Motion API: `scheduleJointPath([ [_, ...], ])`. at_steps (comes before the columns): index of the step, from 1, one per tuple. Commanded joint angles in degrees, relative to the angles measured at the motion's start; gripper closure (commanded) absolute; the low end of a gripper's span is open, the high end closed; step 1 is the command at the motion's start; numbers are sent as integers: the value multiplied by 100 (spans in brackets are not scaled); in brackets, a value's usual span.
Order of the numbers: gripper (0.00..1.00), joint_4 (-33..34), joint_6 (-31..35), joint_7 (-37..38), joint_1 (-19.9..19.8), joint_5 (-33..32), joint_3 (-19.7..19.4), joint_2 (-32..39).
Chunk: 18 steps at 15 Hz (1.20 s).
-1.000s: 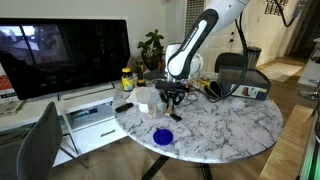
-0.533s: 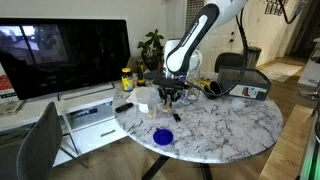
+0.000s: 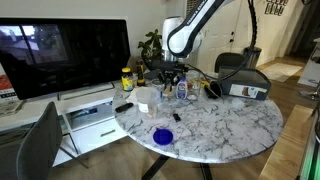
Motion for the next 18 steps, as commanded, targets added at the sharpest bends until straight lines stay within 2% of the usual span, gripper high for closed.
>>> scheduleJointPath([
  [1, 93, -408, -96, 257, 152, -559, -30, -661],
  [5, 93, -436, 33, 87, 111, -776, 332, -917],
  [9, 93, -307, 56, -18, 115, -776, 682, -861],
  [12, 93, -221, 126, 36, 165, -876, 746, -751],
  [18, 93, 71, 378, 206, 276, -1194, 569, -347],
])
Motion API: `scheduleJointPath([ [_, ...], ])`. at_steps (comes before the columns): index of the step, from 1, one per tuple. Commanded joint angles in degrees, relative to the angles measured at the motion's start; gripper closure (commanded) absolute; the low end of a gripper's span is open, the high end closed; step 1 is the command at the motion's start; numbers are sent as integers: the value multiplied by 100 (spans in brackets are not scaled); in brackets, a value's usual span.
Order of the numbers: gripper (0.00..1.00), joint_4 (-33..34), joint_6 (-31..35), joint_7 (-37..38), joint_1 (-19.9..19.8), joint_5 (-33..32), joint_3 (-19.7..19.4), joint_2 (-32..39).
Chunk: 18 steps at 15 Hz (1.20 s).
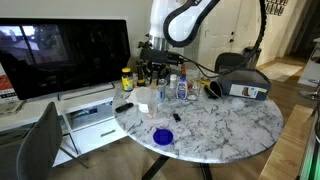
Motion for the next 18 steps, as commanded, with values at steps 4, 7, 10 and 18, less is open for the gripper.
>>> scheduleJointPath([
  [4, 93, 439, 421, 212, 167, -155, -199, 597],
  [7, 93, 622, 505, 210, 239, -94, -262, 807],
  [10, 93, 777, 461, 193, 311, -73, -293, 929],
  [18, 2, 492, 19, 338, 886, -826, -752, 266],
])
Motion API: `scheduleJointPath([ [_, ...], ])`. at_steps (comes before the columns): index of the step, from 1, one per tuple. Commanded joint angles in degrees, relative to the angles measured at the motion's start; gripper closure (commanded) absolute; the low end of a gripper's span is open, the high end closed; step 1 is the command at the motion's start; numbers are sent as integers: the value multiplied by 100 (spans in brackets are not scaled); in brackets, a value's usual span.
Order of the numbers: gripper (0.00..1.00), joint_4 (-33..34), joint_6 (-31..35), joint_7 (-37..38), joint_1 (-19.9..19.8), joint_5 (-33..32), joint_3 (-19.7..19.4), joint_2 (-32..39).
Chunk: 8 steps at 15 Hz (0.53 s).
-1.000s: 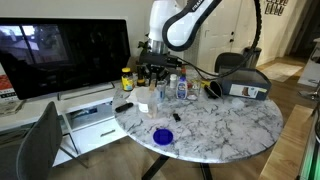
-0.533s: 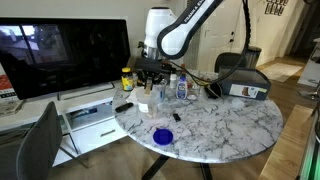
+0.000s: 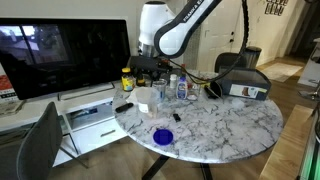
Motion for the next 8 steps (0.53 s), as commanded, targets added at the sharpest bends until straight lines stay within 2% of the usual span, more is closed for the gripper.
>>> scheduleJointPath([
  [1, 0, -381, -650, -31, 196, -498, -147, -644],
  [3, 0, -592, -1134, -504, -57, -460, 183, -1049],
  [8, 1, -1210, -2176, -2383, -816, 294, 1092, -2047],
])
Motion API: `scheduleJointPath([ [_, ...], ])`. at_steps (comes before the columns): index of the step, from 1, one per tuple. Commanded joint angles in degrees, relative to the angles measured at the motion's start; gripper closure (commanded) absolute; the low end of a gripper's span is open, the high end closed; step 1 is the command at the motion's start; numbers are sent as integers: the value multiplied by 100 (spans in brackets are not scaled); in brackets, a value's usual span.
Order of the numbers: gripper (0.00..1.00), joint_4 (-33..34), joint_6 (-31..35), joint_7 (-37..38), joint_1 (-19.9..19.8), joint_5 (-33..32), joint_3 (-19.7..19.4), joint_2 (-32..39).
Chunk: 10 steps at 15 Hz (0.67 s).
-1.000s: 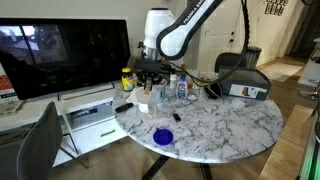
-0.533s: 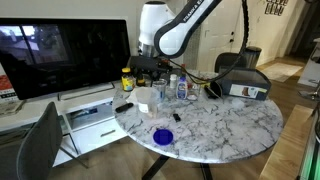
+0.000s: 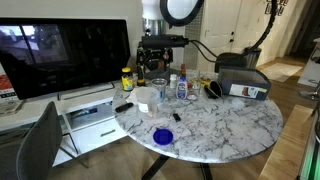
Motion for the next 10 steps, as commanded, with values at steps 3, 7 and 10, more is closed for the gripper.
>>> scheduleJointPath([
  [3, 0, -1078, -812, -2268, -833, 986, 746, -1267],
  [7, 0, -1510, -1063, -4012, -1178, 1558, 841, -1740],
  [10, 0, -1280, -1026, -3770, -1200, 1388, 854, -1559],
])
